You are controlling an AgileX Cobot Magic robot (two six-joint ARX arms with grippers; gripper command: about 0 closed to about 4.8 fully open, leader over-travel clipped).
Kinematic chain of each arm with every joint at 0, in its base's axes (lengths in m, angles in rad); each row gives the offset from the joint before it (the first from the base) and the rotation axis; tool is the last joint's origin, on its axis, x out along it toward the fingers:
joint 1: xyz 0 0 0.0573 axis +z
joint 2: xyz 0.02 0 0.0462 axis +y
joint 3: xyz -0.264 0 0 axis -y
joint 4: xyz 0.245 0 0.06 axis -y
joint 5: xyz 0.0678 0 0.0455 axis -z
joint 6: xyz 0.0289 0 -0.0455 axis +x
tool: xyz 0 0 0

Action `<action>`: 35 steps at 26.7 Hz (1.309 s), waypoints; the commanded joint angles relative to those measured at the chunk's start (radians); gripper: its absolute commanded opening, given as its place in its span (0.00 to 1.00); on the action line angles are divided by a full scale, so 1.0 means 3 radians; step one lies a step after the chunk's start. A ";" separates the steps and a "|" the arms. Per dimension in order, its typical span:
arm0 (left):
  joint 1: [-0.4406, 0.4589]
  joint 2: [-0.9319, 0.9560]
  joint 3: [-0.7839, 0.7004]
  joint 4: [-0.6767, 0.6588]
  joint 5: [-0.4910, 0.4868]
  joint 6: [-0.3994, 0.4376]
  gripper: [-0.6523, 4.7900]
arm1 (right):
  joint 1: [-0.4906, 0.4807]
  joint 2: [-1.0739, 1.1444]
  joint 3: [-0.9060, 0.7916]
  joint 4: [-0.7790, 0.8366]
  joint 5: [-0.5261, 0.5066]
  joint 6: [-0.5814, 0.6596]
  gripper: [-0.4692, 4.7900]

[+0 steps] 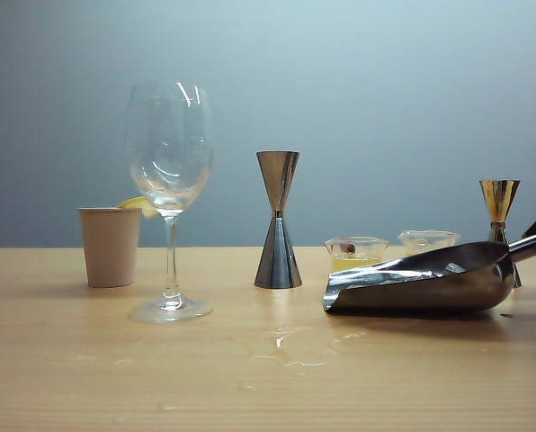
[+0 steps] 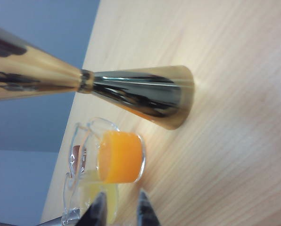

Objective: Pick up the ice scoop on the desk filled with ice cubes, pour the ice into the goblet, and finally put the scoop back on the table.

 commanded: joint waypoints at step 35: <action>-0.0005 -0.0005 0.0015 -0.0083 0.0264 0.0150 0.11 | -0.0008 -0.0008 0.0001 0.0027 -0.0187 0.0154 0.09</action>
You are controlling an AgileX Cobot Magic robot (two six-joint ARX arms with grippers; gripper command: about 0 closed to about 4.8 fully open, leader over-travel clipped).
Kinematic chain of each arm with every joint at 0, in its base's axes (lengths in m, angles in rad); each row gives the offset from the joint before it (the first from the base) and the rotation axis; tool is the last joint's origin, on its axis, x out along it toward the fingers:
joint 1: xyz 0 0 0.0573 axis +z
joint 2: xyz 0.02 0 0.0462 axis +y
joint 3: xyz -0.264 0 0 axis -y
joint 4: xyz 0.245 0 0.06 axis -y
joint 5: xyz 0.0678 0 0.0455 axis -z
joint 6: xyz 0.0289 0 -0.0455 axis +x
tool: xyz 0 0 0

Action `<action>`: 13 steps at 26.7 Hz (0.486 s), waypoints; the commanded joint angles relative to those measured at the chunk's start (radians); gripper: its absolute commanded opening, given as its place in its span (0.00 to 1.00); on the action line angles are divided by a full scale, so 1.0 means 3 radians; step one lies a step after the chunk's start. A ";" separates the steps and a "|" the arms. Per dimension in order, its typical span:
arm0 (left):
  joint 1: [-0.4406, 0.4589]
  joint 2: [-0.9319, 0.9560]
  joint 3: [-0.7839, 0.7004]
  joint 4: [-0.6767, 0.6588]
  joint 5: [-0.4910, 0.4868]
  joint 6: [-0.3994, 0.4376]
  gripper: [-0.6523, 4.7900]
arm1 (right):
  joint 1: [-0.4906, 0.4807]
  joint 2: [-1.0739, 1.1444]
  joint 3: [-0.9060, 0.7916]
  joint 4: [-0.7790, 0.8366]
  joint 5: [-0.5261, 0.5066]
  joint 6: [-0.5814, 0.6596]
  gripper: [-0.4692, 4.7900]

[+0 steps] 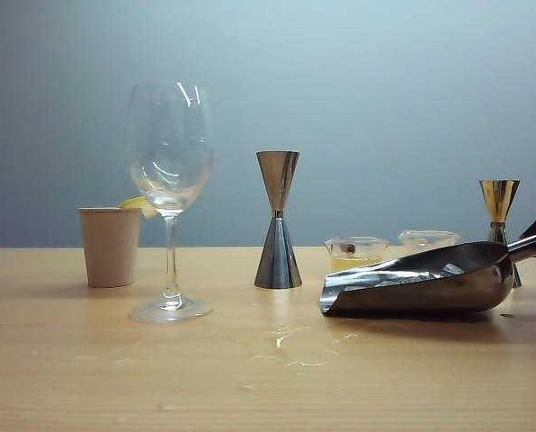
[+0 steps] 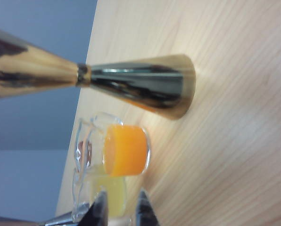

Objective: Pick up the ice scoop on the desk filled with ice cubes, pour the ice into the goblet, and finally put the scoop back on the table.

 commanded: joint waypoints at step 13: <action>-0.0005 -0.0004 0.0015 0.0019 0.0025 0.0010 0.11 | -0.0003 -0.0009 0.0003 0.0229 -0.0202 0.0239 0.09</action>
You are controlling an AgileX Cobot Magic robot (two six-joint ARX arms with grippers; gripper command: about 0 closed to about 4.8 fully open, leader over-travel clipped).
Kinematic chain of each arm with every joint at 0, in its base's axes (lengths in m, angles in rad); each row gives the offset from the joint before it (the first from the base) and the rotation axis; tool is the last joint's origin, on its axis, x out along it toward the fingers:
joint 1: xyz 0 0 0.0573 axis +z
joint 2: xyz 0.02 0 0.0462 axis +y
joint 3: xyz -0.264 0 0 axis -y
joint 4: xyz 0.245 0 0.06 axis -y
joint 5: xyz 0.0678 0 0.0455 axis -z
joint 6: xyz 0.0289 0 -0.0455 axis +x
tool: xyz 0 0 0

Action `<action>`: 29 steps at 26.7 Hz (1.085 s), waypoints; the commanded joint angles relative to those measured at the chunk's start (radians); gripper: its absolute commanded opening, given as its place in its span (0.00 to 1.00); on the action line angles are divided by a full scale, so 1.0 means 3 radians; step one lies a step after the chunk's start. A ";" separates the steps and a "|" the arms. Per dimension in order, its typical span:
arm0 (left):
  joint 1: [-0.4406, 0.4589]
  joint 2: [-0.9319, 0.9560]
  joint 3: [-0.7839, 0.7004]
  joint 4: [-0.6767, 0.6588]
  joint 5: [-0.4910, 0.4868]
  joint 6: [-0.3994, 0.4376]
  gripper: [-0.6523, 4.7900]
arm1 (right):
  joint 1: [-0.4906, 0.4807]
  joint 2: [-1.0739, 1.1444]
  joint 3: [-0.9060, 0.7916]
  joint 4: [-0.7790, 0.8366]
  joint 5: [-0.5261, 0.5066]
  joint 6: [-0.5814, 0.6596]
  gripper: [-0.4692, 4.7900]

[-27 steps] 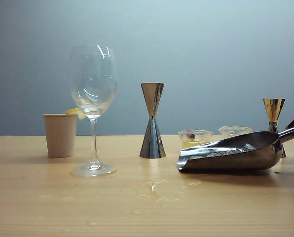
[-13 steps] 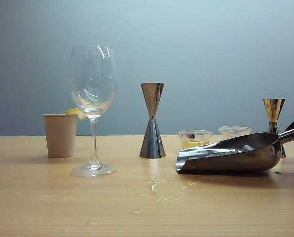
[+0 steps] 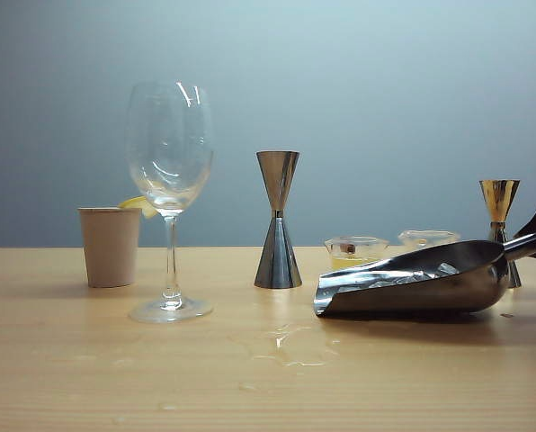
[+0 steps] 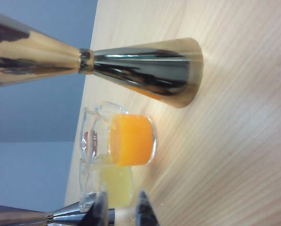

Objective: Pick up the ice scoop on the desk filled with ice cubes, pour the ice into the goblet, and finally put the scoop back on the table.

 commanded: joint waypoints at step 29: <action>-0.0004 -0.0004 0.0015 0.0020 0.0024 0.0010 0.11 | 0.0000 -0.0074 0.0009 0.0618 -0.0361 0.0696 0.08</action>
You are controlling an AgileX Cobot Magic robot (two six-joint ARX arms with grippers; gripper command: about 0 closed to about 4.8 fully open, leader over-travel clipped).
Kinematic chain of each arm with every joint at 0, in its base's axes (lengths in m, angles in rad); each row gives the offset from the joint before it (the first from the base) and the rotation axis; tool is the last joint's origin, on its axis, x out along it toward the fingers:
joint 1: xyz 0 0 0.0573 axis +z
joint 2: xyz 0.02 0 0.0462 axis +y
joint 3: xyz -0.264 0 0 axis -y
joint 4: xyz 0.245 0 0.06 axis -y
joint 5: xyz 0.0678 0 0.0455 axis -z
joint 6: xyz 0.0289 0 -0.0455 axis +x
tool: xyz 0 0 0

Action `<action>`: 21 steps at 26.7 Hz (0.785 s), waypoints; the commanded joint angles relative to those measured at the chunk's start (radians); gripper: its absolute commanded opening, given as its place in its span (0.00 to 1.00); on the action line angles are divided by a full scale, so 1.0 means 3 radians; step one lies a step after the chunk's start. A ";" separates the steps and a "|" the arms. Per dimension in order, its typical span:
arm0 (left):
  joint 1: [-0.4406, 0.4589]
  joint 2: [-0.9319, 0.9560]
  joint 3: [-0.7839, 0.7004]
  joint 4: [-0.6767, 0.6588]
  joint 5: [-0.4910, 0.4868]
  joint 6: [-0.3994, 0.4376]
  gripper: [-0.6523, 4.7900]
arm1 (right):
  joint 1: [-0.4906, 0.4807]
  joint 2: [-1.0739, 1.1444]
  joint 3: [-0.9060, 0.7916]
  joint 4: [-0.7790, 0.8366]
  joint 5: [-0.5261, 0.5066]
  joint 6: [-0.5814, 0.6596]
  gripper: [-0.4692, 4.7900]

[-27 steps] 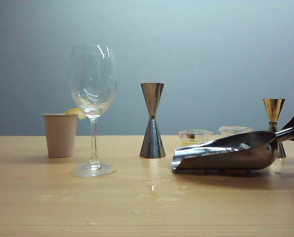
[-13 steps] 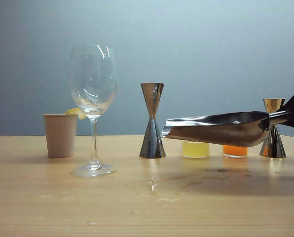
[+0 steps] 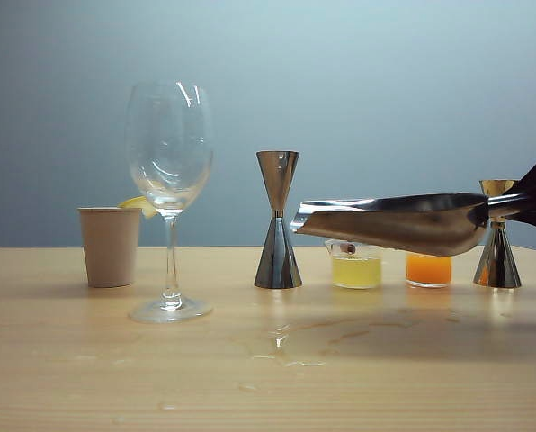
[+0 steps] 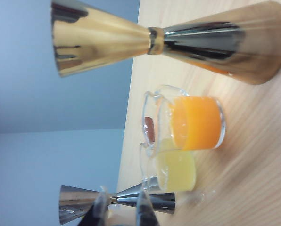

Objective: Pick up the ice scoop on the desk filled with ice cubes, pour the ice into the goblet, and finally put the scoop back on the table.

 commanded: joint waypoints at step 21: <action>-0.0004 -0.0004 0.0015 0.0020 0.0023 0.0065 0.11 | 0.0008 -0.0506 0.0706 -0.0853 -0.0168 0.0340 0.08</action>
